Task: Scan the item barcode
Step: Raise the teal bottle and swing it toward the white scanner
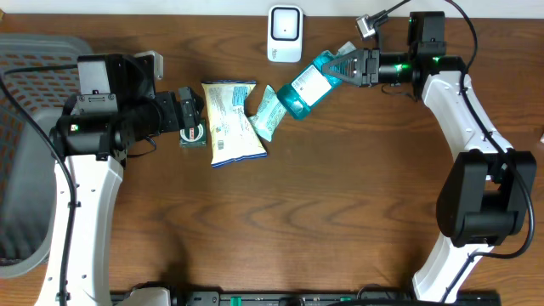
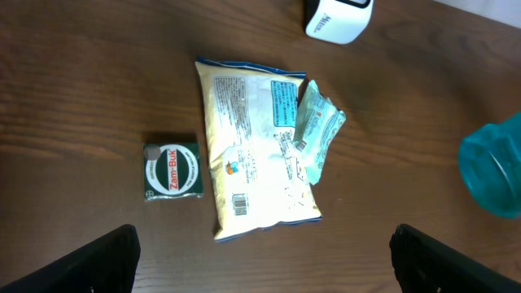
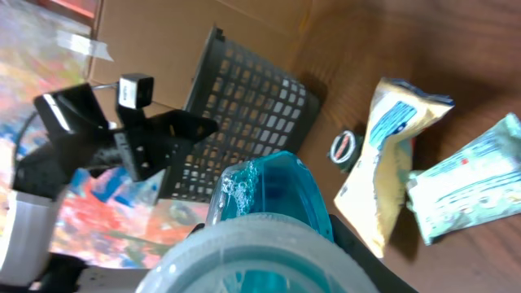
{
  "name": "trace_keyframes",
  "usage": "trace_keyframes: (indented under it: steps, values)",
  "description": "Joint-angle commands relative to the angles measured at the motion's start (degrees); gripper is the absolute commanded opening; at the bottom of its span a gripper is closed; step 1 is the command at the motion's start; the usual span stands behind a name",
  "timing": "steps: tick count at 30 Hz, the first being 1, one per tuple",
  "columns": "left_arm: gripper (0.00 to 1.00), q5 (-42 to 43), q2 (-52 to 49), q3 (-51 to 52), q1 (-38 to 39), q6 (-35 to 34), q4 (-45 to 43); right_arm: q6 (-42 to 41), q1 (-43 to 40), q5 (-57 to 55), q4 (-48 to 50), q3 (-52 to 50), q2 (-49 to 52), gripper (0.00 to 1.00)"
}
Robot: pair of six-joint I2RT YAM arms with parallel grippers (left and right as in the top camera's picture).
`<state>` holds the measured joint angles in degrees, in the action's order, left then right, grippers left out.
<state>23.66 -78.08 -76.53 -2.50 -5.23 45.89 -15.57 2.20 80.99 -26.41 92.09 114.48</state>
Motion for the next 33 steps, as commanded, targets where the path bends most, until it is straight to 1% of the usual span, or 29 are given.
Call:
trace_keyframes:
  steps: [1, 7, 22, 25, 31, 33]
  values:
    - [0.98, -0.4, -0.2, -0.1, 0.1, 0.9, 0.0, -4.3, 0.2, 6.0, 0.3, 1.8, -0.3, 0.01]
    - [0.98, -0.4, -0.2, -0.1, 0.1, 0.9, 0.0, -7.1, 0.1, 6.0, 0.3, 1.8, -0.3, 0.01]
    - [0.98, -0.4, -0.2, -0.1, 0.1, 0.9, 0.0, -7.1, 0.3, 6.0, 2.0, 1.8, -0.2, 0.01]
    - [0.98, -0.4, -0.2, -0.1, 0.1, 0.9, 0.0, -5.7, 0.9, 5.6, 2.1, 1.8, -0.3, 0.01]
    - [0.98, -0.4, -0.2, -0.1, 0.1, 0.9, 0.0, -5.2, 4.4, -4.9, 2.1, 1.8, -0.3, 0.01]
    - [0.98, -0.4, -0.2, -0.1, 0.1, 0.9, 0.0, -5.2, 5.8, -6.7, 3.5, 1.8, -0.3, 0.01]
